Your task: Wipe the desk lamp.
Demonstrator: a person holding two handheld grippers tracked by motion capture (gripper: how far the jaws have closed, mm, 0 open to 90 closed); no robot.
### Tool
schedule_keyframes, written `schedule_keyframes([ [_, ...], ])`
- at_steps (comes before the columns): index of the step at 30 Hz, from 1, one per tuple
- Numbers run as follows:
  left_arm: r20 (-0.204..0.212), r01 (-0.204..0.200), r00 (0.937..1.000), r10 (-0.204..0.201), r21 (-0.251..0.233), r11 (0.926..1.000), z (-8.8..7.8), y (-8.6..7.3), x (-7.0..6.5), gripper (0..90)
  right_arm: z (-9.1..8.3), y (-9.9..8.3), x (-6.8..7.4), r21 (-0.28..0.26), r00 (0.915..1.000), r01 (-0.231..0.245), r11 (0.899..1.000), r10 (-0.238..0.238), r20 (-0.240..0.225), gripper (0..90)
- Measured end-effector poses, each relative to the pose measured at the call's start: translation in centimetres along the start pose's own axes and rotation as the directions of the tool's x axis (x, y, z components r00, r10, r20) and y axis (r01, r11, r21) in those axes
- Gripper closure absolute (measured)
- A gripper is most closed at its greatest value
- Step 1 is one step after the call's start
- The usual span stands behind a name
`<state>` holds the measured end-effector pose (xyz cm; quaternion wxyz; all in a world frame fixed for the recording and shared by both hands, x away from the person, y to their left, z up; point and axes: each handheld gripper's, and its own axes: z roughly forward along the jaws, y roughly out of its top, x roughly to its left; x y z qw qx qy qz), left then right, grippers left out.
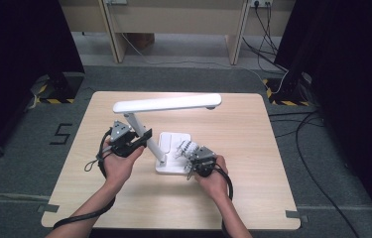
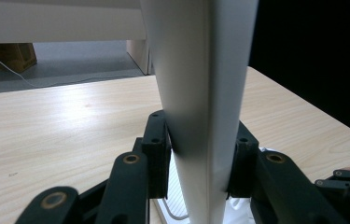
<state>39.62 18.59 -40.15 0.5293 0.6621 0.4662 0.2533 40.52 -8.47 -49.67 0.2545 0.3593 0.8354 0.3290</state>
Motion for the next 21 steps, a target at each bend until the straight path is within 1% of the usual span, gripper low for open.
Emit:
schedule_keyframes([
  [3,-0.002,-0.002,1.0000,0.002,-0.002,1.0000,0.0,0.0,0.0,66.7,-0.1,0.8,-0.2,-0.017,1.0000,0.006,1.000,-0.006,0.007,75.6],
  [5,-0.002,-0.005,1.0000,0.005,-0.003,1.0000,-0.1,-0.1,0.0,66.7,0.0,2.0,-0.1,-0.045,0.9999,0.011,0.999,-0.011,0.001,75.6],
  [6,-0.004,-0.007,1.0000,0.007,-0.003,1.0000,-0.1,-0.1,0.0,66.6,0.2,2.5,0.0,-0.059,1.0000,0.006,0.998,-0.006,-0.003,75.6],
  [7,-0.005,-0.009,0.9999,0.009,-0.002,1.0000,-0.1,-0.1,-0.1,66.5,0.4,3.4,0.3,-0.074,1.0000,0.001,0.997,-0.001,-0.009,75.6],
  [8,-0.006,-0.010,0.9999,0.010,-0.002,1.0000,-0.1,-0.1,-0.1,66.5,0.6,3.9,0.5,-0.080,0.9999,0.007,0.997,-0.008,-0.012,75.5],
  [11,-0.005,-0.007,1.0000,0.007,-0.004,1.0000,-0.1,-0.1,-0.1,66.5,1.8,5.9,1.4,-0.099,0.9990,0.017,0.995,-0.021,-0.039,75.3],
  [13,-0.005,-0.006,1.0000,0.006,-0.005,1.0000,-0.1,-0.1,-0.1,66.4,2.6,7.0,2.0,-0.106,0.9982,0.011,0.994,-0.017,-0.058,75.1],
  [15,-0.006,-0.007,1.0000,0.007,-0.005,1.0000,-0.1,-0.1,-0.1,66.4,3.6,7.9,2.7,-0.103,0.9974,0.002,0.995,-0.009,-0.072,75.0],
  [16,-0.007,-0.007,0.9999,0.007,-0.004,1.0000,-0.1,-0.1,-0.1,66.4,4.0,8.1,2.9,-0.106,0.9967,-0.002,0.994,-0.007,-0.080,75.0],
  [17,-0.007,-0.008,0.9999,0.008,-0.004,1.0000,-0.1,-0.1,-0.1,66.4,4.4,8.3,3.1,-0.101,0.9959,-0.014,0.995,0.005,-0.090,75.0],
  [19,-0.006,-0.009,0.9999,0.009,-0.005,1.0000,-0.1,-0.1,-0.1,66.4,5.1,8.4,3.3,-0.096,0.9947,-0.018,0.995,0.008,-0.102,75.0],
  [20,-0.005,-0.008,0.9999,0.008,-0.004,1.0000,-0.1,-0.1,-0.1,66.4,5.5,8.3,3.4,-0.086,0.9934,-0.017,0.996,0.007,-0.115,75.0],
  [21,-0.006,-0.008,0.9999,0.008,-0.004,1.0000,-0.1,-0.1,-0.1,66.4,5.8,8.2,3.3,-0.088,0.9919,-0.015,0.996,0.003,-0.127,75.0],
])
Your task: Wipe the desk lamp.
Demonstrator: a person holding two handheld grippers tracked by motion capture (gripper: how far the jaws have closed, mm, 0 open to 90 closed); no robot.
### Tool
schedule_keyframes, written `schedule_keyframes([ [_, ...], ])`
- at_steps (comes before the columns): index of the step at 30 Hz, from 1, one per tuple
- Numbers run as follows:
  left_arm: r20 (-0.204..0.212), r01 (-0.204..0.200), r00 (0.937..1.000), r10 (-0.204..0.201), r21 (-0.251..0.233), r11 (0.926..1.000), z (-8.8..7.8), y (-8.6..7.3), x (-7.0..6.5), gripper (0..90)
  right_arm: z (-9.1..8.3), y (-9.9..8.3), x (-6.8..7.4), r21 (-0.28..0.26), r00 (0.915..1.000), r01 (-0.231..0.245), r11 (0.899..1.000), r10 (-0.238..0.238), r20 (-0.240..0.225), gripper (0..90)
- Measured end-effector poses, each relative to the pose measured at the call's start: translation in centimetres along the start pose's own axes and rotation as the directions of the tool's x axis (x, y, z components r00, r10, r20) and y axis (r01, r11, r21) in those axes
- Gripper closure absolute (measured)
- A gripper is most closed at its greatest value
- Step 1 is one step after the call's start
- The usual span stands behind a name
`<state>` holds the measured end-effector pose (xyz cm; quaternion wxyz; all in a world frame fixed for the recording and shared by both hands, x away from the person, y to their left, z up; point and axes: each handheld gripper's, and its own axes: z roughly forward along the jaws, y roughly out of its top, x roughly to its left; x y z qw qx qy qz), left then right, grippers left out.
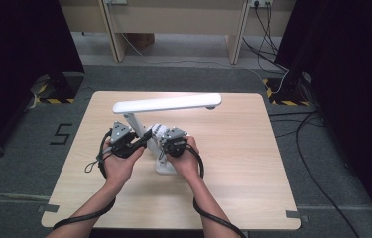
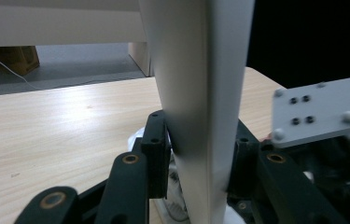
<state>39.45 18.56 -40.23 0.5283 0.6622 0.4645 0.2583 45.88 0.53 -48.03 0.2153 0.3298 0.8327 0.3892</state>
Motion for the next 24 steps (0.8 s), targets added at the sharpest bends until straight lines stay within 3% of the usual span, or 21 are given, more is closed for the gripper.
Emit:
schedule_keyframes([
  [8,-0.007,-0.008,0.9999,0.008,-0.002,1.0000,0.0,0.0,-0.1,66.5,0.5,-0.5,0.0,0.016,0.9997,0.023,1.000,-0.023,-0.008,75.0],
  [10,-0.011,-0.010,0.9999,0.010,-0.008,0.9999,0.0,-0.1,-0.2,66.5,0.4,-0.7,0.2,0.024,0.9998,0.018,1.000,-0.018,0.005,75.1],
  [13,-0.016,-0.011,0.9998,0.011,-0.005,0.9999,0.0,-0.1,-0.2,66.7,0.2,-1.1,0.2,0.029,0.9983,0.045,0.999,-0.046,0.035,75.0],
  [14,-0.017,-0.011,0.9998,0.011,-0.005,0.9999,0.0,-0.1,-0.2,66.9,0.1,-1.2,0.3,0.039,0.9986,0.031,0.999,-0.033,0.042,75.0],
  [15,-0.017,-0.010,0.9998,0.010,-0.007,0.9999,0.0,-0.1,-0.2,67.0,-0.1,-1.3,0.1,0.041,0.9977,0.048,0.998,-0.050,0.045,75.0],
  [21,-0.020,-0.010,0.9998,0.009,-0.009,0.9999,0.0,-0.1,-0.3,67.2,-1.2,-2.7,-1.3,0.056,0.9961,0.031,0.998,-0.035,0.081,75.0],
  [24,-0.021,-0.008,0.9997,0.008,-0.013,0.9999,0.0,-0.2,-0.3,67.2,-1.9,-3.6,-2.7,0.065,0.9933,0.003,0.998,-0.010,0.115,75.0],
])
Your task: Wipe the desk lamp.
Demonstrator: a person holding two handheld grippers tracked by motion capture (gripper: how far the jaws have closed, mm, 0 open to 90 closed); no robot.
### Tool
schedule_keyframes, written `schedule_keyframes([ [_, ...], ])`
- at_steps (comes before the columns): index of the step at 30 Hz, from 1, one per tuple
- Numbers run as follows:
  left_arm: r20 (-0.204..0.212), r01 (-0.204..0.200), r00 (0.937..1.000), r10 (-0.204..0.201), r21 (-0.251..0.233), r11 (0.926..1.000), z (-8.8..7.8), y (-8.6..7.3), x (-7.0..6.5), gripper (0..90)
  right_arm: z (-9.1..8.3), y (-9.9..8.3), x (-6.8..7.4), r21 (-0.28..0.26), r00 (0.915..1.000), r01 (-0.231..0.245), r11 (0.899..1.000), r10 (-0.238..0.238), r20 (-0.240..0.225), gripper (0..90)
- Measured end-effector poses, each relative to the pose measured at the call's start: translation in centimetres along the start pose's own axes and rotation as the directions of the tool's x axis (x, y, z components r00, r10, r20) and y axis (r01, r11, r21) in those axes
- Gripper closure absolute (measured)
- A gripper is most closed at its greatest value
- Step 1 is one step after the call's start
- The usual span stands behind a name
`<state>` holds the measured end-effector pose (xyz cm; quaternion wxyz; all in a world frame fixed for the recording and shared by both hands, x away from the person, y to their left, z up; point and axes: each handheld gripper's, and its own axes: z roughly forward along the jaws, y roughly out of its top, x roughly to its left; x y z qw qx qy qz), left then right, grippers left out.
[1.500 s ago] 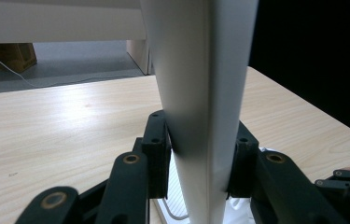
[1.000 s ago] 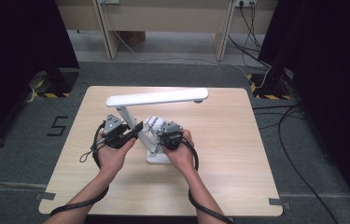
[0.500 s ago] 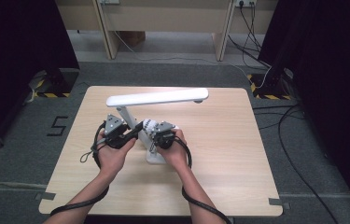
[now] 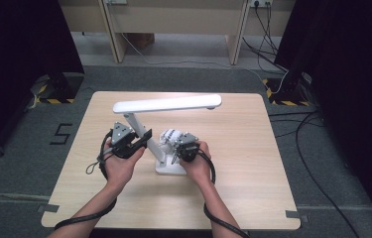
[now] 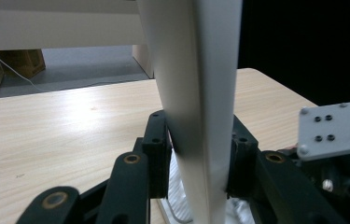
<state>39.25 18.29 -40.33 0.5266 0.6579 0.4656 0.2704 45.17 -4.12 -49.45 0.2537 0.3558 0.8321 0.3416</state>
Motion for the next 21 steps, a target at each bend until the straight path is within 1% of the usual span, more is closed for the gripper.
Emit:
schedule_keyframes([
  [1,0.000,0.001,1.0000,-0.001,0.000,1.0000,0.0,0.0,0.0,67.2,-0.1,-0.2,-0.4,0.003,0.9999,-0.008,1.000,0.008,0.011,75.0],
  [2,-0.001,0.002,1.0000,-0.002,-0.001,1.0000,0.0,0.0,0.0,67.3,-0.3,-0.5,-0.9,0.011,0.9996,-0.005,1.000,0.005,0.029,75.0],
  [3,-0.001,0.002,1.0000,-0.002,-0.002,1.0000,0.0,0.0,0.0,67.3,-0.6,-0.8,-1.5,0.029,0.9981,-0.007,1.000,0.005,0.062,75.0],
  [6,0.000,0.003,1.0000,-0.003,-0.001,1.0000,0.0,0.0,0.0,67.3,-1.2,-1.3,-2.8,0.055,0.9943,-0.028,0.998,0.022,0.105,74.9],
  [9,0.000,0.004,1.0000,-0.004,-0.004,1.0000,0.0,-0.1,0.0,67.3,-1.7,-1.2,-3.4,0.040,0.9924,-0.043,0.998,0.038,0.117,74.9],
  [12,0.001,0.005,1.0000,-0.005,-0.006,1.0000,-0.1,-0.1,0.0,67.2,-2.0,-0.3,-3.5,0.010,0.9934,-0.053,0.999,0.052,0.103,74.9],
  [14,0.001,0.006,1.0000,-0.006,-0.007,1.0000,-0.1,-0.1,0.0,67.2,-1.9,0.7,-3.0,-0.016,0.9947,-0.046,0.999,0.048,0.091,74.9],
  [16,0.001,0.005,1.0000,-0.005,-0.006,1.0000,-0.1,-0.1,0.0,67.2,-1.7,1.9,-2.2,-0.036,0.9975,-0.032,0.999,0.034,0.062,74.8],
  [18,0.001,0.007,1.0000,-0.007,-0.009,0.9999,-0.1,-0.2,0.0,67.2,-1.0,3.1,-1.1,-0.053,0.9994,-0.017,0.998,0.019,0.028,74.8],
  [19,0.001,0.009,1.0000,-0.009,-0.010,0.9999,-0.2,-0.2,0.0,67.2,-0.8,3.4,-0.8,-0.056,0.9997,-0.013,0.998,0.014,0.018,74.8],
  [20,0.003,0.009,1.0000,-0.009,-0.011,0.9999,-0.2,-0.2,0.0,67.1,-0.4,3.8,-0.2,-0.056,0.9997,-0.025,0.998,0.026,0.004,74.8],
  [21,0.004,0.008,1.0000,-0.008,-0.013,0.9999,-0.2,-0.2,0.0,67.0,-0.1,4.1,0.2,-0.056,0.9996,-0.028,0.998,0.027,-0.012,74.8],
])
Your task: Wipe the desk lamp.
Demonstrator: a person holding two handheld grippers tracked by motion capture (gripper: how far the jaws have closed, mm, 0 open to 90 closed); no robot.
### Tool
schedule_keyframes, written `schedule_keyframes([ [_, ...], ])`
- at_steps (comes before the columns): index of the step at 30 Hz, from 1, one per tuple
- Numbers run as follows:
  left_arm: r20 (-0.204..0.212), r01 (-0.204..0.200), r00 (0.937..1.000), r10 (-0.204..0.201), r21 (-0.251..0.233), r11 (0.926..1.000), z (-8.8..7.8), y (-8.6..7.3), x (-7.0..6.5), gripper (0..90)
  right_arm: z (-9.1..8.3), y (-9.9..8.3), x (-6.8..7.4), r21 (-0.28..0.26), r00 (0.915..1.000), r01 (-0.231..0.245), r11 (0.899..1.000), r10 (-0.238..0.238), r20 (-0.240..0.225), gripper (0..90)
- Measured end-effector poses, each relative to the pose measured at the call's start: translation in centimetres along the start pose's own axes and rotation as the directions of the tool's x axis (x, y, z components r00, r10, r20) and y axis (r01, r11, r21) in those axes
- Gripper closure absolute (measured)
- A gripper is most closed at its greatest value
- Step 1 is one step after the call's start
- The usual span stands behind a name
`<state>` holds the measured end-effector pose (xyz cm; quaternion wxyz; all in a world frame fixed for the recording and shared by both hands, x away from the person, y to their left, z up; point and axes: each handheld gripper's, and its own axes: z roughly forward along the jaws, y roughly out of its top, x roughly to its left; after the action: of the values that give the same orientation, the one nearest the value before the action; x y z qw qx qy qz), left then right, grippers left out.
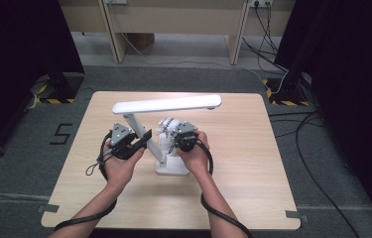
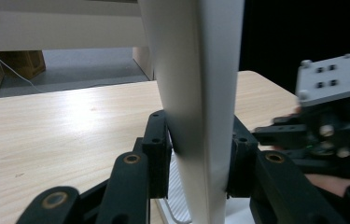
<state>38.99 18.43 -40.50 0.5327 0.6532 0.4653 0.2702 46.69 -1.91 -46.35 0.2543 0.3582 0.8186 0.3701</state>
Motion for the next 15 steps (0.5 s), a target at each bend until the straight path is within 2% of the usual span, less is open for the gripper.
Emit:
schedule_keyframes([
  [3,0.003,-0.003,1.0000,0.003,0.000,1.0000,-0.1,0.0,0.0,67.0,0.9,0.6,1.1,-0.006,0.9986,0.006,1.000,-0.007,-0.053,74.8],
  [8,0.004,-0.006,1.0000,0.006,0.008,0.9999,-0.1,0.0,0.0,67.0,1.9,0.9,2.1,0.009,0.9937,0.027,1.000,-0.026,-0.109,74.9],
  [12,0.004,-0.006,1.0000,0.006,0.007,1.0000,-0.1,0.0,0.0,67.1,2.6,0.7,2.2,0.032,0.9910,0.053,0.998,-0.049,-0.124,75.0],
  [15,-0.001,-0.011,0.9999,0.011,0.011,0.9999,0.0,0.1,0.0,67.2,2.9,0.5,2.2,0.034,0.9909,0.049,0.998,-0.044,-0.127,75.0],
])
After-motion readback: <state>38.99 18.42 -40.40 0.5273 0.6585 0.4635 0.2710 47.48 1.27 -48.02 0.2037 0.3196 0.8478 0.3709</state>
